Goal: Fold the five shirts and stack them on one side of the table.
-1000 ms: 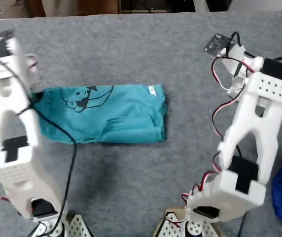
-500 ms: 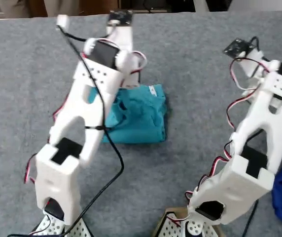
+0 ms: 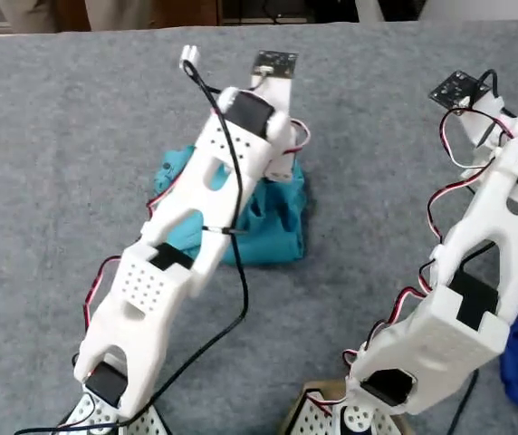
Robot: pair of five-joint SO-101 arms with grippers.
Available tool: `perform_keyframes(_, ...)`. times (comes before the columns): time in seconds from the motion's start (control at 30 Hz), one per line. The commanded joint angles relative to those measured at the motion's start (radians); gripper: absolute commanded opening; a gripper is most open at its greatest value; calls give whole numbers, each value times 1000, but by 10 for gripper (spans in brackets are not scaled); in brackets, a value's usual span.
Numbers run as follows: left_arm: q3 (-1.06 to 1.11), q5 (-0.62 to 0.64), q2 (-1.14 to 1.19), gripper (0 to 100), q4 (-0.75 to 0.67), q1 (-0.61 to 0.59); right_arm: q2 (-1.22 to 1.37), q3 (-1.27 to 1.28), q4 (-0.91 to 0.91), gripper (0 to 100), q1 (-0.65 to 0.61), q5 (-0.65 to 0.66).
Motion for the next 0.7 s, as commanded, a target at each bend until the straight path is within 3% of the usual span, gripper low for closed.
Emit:
perform_keyframes(0.0, -54, 6, -8, 20, -3, 54, -8, -54, -2, 5, 8, 18)
perform_keyframes(0.67, -54, 0, 1, 23, 29, 106, -7, -54, 2, 5, 7, 15)
